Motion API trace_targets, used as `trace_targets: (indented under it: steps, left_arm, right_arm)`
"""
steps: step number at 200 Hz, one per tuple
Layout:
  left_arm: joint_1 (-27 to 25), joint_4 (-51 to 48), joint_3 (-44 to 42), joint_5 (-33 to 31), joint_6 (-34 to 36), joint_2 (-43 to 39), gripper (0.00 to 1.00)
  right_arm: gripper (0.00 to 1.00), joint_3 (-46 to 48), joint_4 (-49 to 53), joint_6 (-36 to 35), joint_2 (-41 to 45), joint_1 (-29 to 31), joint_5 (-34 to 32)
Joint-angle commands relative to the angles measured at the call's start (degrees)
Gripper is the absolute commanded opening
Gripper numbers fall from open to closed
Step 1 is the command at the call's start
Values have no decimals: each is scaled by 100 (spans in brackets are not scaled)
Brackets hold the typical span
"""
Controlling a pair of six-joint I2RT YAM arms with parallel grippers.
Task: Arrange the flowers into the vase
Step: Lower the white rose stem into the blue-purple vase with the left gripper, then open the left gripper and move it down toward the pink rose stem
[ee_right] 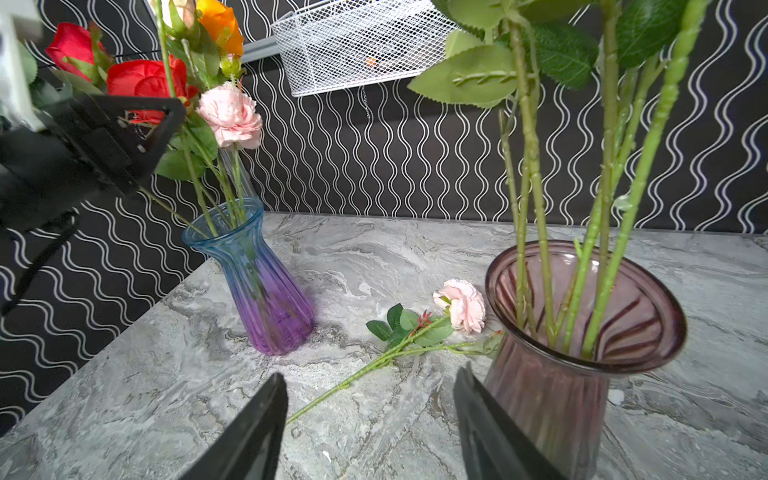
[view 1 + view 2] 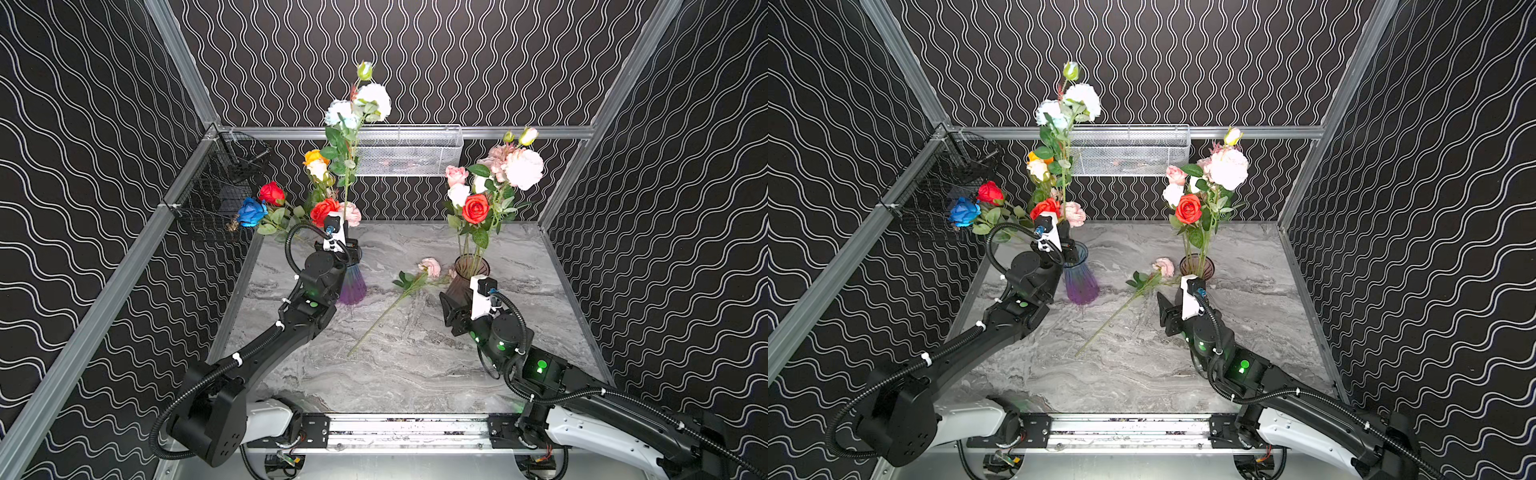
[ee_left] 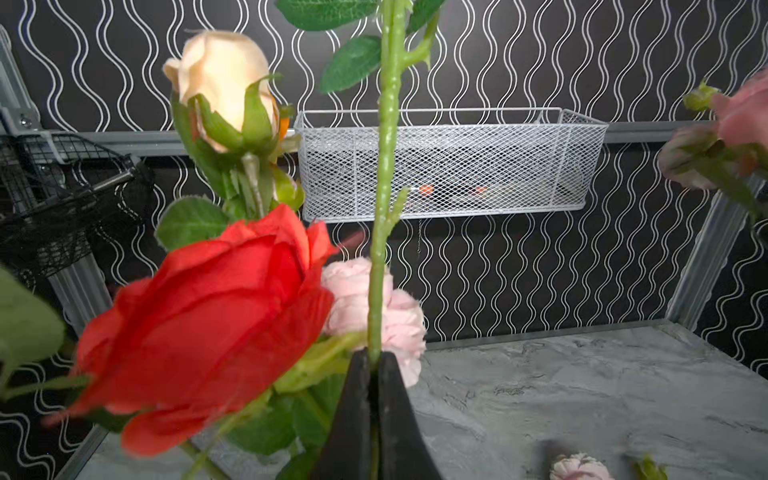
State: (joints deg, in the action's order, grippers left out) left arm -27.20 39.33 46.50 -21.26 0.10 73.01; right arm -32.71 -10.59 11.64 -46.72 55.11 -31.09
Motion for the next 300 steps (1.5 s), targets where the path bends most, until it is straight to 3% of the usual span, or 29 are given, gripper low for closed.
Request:
trace_targets:
  steps: [1, 57, 101, 267, 300]
  left_arm:
    - [10, 315, -181, -242, -150, -95, 6]
    - [12, 147, -293, -235, -264, -206, 18]
    - [8, 85, -371, -159, -296, -262, 21]
    - [1, -391, -360, -45, -476, -819, 18]
    - [-18, -594, -229, 207, -472, -944, 18]
  right_arm:
    - [65, 10, -131, 111, 31, 8, -6]
    - [65, -24, -116, 128, -47, 7, 42]
    - [65, -11, -146, 119, -55, 12, 16]
    - [65, -16, -116, 141, -56, 2, 85]
    - [65, -12, -123, 137, -56, 7, 95]
